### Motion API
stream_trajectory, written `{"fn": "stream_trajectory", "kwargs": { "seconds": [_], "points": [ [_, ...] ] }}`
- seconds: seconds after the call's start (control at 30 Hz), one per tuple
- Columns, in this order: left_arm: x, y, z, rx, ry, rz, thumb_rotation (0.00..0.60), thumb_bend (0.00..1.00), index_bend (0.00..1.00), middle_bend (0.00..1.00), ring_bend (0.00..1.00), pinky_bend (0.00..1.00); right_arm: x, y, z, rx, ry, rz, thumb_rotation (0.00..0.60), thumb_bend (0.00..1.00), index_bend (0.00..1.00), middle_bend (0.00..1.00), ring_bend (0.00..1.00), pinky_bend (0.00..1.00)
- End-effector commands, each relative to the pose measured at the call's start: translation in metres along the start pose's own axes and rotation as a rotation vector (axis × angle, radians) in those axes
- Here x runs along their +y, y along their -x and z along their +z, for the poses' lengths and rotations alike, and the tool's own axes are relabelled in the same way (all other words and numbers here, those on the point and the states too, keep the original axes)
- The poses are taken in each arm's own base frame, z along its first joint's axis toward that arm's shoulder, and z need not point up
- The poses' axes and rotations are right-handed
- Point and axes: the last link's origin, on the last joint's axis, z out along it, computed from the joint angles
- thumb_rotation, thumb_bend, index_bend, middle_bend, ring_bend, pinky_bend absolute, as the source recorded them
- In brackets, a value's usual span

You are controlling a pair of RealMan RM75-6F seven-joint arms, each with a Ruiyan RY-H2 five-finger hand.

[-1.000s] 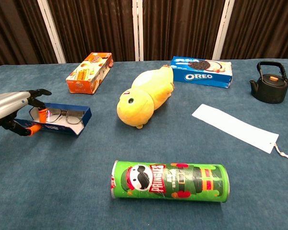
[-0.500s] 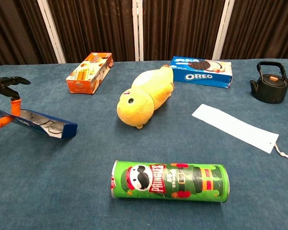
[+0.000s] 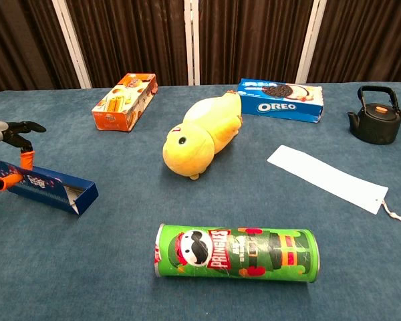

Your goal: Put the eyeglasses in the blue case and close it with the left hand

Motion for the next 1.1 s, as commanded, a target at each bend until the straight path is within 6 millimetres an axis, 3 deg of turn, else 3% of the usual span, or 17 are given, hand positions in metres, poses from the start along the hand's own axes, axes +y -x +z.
{"fn": "stream_trajectory", "kwargs": {
  "seconds": [0.03,0.27,0.5,0.6,0.83,0.97,1.1],
  "points": [
    [0.001,0.005,0.006,-0.009,-0.006,-0.008,0.600,0.49,0.70,0.00,0.00,0.00,0.000,0.000,0.000,0.000,0.000,0.000,0.600,0.00,0.00,0.00,0.00,0.00],
    [0.005,0.012,0.014,0.000,-0.006,-0.042,0.600,0.46,0.63,0.00,0.00,0.00,0.001,-0.001,0.000,0.003,0.002,0.003,0.600,0.00,0.00,0.00,0.00,0.00],
    [0.005,0.012,0.022,0.044,0.000,-0.065,0.600,0.41,0.11,0.00,0.00,0.00,0.000,0.000,0.001,0.000,0.002,-0.001,0.600,0.00,0.00,0.00,0.00,0.00],
    [0.004,0.006,0.027,0.083,-0.003,-0.089,0.600,0.34,0.01,0.00,0.00,0.00,0.001,0.001,0.001,-0.004,0.003,-0.003,0.600,0.00,0.00,0.00,0.00,0.00],
    [-0.003,-0.008,0.026,0.065,0.028,-0.093,0.600,0.19,0.00,0.00,0.00,0.00,0.000,0.002,0.001,-0.006,0.004,-0.003,0.600,0.00,0.00,0.00,0.00,0.00],
    [-0.011,-0.014,0.021,-0.024,0.053,-0.046,0.600,0.02,0.00,0.00,0.00,0.00,0.000,0.002,0.000,-0.008,0.002,0.003,0.600,0.00,0.00,0.00,0.00,0.00],
    [-0.018,-0.011,0.018,-0.071,0.047,-0.015,0.600,0.00,0.09,0.00,0.00,0.00,-0.001,0.002,0.000,-0.008,-0.001,0.002,0.600,0.00,0.00,0.00,0.00,0.00]
  ]
}}
